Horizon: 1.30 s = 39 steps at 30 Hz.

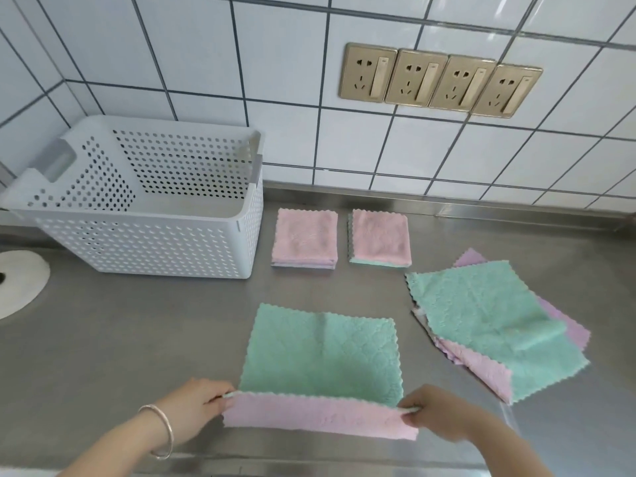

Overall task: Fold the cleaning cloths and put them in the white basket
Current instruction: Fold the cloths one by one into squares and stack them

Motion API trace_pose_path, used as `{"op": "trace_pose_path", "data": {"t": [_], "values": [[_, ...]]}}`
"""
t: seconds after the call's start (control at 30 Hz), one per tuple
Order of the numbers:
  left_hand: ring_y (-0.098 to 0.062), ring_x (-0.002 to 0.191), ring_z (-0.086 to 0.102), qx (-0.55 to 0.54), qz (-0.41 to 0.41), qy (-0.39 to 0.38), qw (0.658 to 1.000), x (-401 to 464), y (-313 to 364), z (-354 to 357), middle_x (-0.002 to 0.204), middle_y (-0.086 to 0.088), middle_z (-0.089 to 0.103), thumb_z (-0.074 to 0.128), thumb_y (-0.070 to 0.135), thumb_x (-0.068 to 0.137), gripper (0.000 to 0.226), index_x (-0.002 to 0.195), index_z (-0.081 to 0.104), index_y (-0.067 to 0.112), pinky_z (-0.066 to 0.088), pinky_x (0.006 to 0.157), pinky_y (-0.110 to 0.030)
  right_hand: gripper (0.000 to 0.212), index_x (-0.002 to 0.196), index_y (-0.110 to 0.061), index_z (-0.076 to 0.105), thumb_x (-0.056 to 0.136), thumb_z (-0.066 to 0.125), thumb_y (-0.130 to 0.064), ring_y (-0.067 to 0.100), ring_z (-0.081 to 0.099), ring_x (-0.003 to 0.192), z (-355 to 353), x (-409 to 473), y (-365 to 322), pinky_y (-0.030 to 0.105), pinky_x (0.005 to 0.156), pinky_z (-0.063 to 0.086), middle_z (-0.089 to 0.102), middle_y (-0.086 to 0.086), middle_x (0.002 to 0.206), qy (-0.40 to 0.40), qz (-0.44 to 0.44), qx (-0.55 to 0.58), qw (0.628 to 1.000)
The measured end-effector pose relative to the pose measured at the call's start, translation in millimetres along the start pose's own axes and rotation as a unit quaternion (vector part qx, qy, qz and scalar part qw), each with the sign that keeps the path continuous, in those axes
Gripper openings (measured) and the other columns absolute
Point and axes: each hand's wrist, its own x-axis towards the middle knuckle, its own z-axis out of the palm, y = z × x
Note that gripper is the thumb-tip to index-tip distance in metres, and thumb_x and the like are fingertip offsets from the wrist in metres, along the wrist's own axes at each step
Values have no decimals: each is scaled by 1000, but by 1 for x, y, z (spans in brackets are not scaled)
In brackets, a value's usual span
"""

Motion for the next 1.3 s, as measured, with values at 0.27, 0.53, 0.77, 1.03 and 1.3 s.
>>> {"op": "trace_pose_path", "data": {"t": [0.27,0.53,0.77,1.03,1.3], "values": [[-15,56,46,-384,-89,85,915,52,20,-23,62,-4,51,43,6,95,27,71,55,12,42,59,-24,23,97,-6,66,93,52,-24,21,59,84,3,32,3,37,81,46,67,13,92,178,18,341,923],[-39,93,61,-235,-142,167,947,123,14,-21,100,-23,66,44,22,93,22,97,62,8,47,73,-36,29,85,-2,55,91,43,-27,21,48,73,-5,65,-33,29,64,34,52,5,73,322,75,411,850],[-33,93,59,-165,-173,208,948,137,22,-24,99,-14,67,45,25,93,23,93,63,10,39,72,-30,13,84,-12,56,91,47,-19,26,53,83,-8,88,-25,29,72,36,57,4,77,344,105,358,862],[-36,81,56,-145,-187,242,941,145,21,-26,88,-22,66,48,29,90,32,62,44,14,38,66,-31,18,79,-13,57,89,50,-26,30,57,89,-9,100,-21,33,72,38,64,10,85,365,139,323,862],[-33,94,61,-147,-220,303,916,145,28,-16,98,-8,69,56,34,85,26,103,56,15,46,78,-32,23,106,-21,57,83,56,-28,26,57,101,-12,97,-22,32,79,39,62,2,100,357,149,366,846]]}}
